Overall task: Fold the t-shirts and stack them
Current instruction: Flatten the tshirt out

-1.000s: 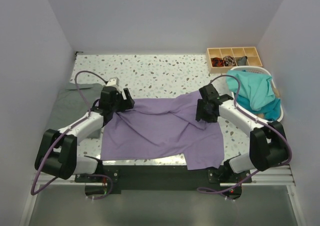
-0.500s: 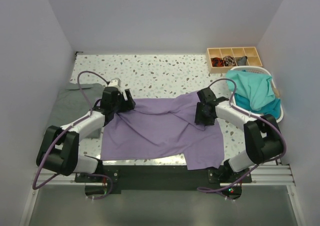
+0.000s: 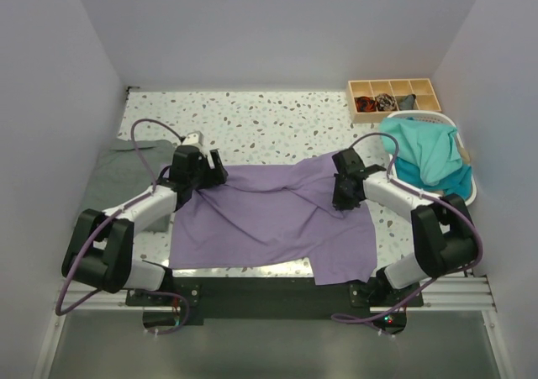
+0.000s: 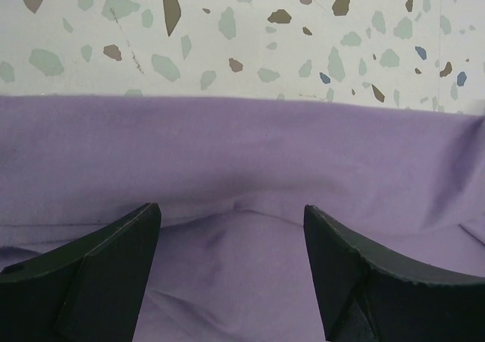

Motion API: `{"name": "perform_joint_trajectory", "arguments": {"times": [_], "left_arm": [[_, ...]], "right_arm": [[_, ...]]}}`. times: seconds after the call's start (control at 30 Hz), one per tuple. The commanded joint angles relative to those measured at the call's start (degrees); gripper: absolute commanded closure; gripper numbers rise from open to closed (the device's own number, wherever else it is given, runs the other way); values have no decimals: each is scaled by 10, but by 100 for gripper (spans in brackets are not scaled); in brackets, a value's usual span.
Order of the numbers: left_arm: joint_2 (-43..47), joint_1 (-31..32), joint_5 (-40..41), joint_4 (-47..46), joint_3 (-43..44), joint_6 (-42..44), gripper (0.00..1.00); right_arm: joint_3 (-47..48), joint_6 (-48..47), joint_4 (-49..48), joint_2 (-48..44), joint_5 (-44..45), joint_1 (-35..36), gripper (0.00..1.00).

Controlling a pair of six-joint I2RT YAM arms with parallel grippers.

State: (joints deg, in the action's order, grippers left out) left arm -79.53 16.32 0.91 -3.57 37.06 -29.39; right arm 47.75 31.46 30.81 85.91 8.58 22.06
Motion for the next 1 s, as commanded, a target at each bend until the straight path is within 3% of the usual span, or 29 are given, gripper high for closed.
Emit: {"name": "perform_joint_trajectory", "arguments": {"times": [0.0, 0.37, 0.57, 0.8, 0.97], "left_arm": [[2, 5, 20, -16, 23, 6, 20], [38, 5, 52, 15, 40, 24, 18], [34, 5, 117, 53, 43, 34, 15], [31, -6, 266, 103, 40, -5, 10], [41, -34, 310, 114, 40, -26, 5]], "right_arm": [[-4, 4, -35, 2, -30, -3, 100], [105, -82, 18, -142, -17, -2, 100], [171, -106, 36, -138, -1, -3, 100], [219, -121, 37, -119, 21, -3, 100], [248, -140, 41, -105, 32, -4, 100]]}}
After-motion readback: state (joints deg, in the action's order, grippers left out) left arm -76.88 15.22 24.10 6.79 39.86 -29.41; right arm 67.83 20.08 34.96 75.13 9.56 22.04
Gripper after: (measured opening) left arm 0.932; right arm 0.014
